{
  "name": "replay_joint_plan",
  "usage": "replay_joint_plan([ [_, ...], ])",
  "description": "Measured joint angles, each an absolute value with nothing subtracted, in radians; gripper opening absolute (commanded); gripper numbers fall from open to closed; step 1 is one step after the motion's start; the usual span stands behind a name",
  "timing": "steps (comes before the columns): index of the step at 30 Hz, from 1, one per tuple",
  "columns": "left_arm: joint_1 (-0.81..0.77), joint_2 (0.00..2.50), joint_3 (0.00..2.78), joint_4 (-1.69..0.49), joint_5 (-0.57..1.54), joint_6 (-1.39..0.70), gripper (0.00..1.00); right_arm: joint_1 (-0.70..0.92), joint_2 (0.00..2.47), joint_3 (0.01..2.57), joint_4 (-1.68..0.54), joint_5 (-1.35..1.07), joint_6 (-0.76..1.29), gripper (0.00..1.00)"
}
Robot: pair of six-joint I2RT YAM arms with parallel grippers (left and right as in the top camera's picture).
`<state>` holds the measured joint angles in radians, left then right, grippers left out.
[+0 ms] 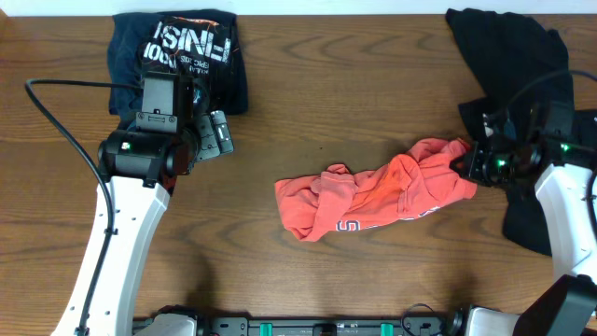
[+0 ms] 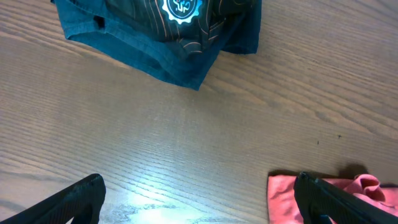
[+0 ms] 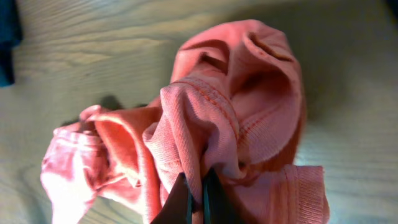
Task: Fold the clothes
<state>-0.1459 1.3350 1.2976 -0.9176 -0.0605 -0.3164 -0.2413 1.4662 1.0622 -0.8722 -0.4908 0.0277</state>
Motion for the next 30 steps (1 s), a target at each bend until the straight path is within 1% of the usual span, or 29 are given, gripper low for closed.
replay_joint_plan([
  [4,-0.146,1.335,1.298,-0.917,-0.061,-0.316,0.98,-0.105,1.466,1.102,-0.860,-0.486,0.015,0.01],
  [11,-0.137,1.335,1.298,-0.931,-0.136,-0.317,0.98,0.241,1.469,1.104,-0.780,-0.465,0.098,0.01],
  [13,-0.114,1.335,1.298,-0.929,-0.159,-0.318,0.98,0.345,1.483,1.105,-0.741,-0.445,0.136,0.01],
  [18,-0.030,1.342,1.291,-0.908,-0.187,-0.323,0.98,0.525,1.559,1.105,-0.649,-0.415,0.213,0.01],
  [25,0.049,1.412,1.287,-0.908,-0.196,-0.326,0.98,0.691,1.649,1.105,-0.554,-0.398,0.280,0.01],
  [30,0.059,1.472,1.286,-0.907,-0.198,-0.326,0.98,0.735,1.649,1.133,-0.550,-0.401,0.286,0.01],
])
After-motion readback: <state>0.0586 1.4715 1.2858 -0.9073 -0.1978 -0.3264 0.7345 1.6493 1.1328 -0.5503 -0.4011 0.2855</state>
